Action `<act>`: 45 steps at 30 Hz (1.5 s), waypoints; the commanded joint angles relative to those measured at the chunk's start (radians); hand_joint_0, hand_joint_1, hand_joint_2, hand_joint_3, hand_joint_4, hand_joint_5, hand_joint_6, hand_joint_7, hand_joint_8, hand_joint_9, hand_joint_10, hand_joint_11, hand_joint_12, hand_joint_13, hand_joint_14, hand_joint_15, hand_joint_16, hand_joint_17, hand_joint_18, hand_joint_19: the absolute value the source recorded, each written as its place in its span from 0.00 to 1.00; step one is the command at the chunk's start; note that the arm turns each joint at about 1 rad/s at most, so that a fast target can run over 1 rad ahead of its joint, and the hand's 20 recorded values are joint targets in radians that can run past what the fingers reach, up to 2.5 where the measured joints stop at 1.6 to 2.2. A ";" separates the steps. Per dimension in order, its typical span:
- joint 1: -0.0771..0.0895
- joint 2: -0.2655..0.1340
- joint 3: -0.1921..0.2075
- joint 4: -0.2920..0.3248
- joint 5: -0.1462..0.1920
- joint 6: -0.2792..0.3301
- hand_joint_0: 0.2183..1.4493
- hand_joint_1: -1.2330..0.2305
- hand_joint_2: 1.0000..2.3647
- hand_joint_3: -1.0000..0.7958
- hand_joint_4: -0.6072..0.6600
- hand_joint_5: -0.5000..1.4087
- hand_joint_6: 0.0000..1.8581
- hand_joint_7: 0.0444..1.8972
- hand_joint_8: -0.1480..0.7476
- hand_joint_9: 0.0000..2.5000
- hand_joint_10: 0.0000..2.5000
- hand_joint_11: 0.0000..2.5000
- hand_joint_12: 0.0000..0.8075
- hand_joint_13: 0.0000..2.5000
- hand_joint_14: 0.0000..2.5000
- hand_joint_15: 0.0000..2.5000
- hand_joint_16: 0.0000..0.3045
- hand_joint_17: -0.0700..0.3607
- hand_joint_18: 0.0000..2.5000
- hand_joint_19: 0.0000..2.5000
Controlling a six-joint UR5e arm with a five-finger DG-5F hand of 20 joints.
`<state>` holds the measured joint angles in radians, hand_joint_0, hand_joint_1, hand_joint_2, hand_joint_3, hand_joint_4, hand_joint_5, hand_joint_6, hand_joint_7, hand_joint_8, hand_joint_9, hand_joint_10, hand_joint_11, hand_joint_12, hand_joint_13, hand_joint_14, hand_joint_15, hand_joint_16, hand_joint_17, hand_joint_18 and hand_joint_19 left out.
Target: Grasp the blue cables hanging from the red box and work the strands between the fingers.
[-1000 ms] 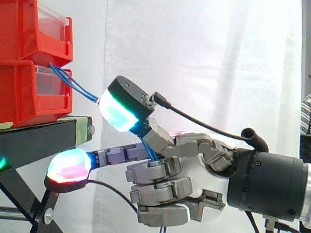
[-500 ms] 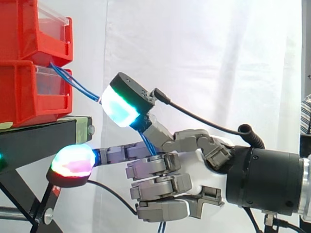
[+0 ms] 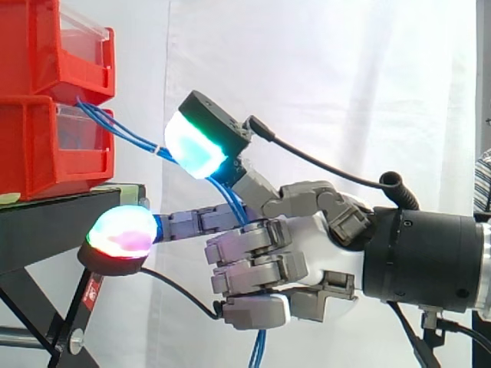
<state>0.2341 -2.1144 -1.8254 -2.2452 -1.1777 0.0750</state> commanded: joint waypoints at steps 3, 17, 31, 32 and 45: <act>-0.006 0.004 0.000 -0.007 -0.003 -0.001 0.46 0.44 0.00 0.00 0.71 0.38 0.03 0.67 0.72 0.71 1.00 1.00 0.86 0.79 1.00 0.64 0.79 0.58 1.00 0.39; -0.010 0.004 0.000 -0.008 0.017 0.012 0.45 0.42 0.00 0.00 0.70 0.41 0.02 0.68 0.71 0.77 1.00 1.00 0.87 0.83 1.00 0.65 0.75 0.56 1.00 0.37; -0.015 0.048 0.000 -0.042 0.044 -0.017 0.46 0.42 0.00 0.00 0.69 0.41 0.04 0.68 0.71 0.77 1.00 1.00 0.86 0.82 1.00 0.66 0.76 0.57 1.00 0.36; -0.015 0.048 0.000 -0.047 0.047 -0.017 0.46 0.42 0.00 0.00 0.69 0.41 0.04 0.68 0.71 0.77 1.00 1.00 0.86 0.82 1.00 0.66 0.76 0.57 1.00 0.36; -0.015 0.048 0.000 -0.093 0.058 -0.049 0.46 0.43 0.00 0.00 0.69 0.40 0.03 0.68 0.71 0.76 1.00 1.00 0.85 0.81 1.00 0.66 0.76 0.56 1.00 0.36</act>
<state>0.2198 -2.0665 -1.8254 -2.3282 -1.1209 0.0402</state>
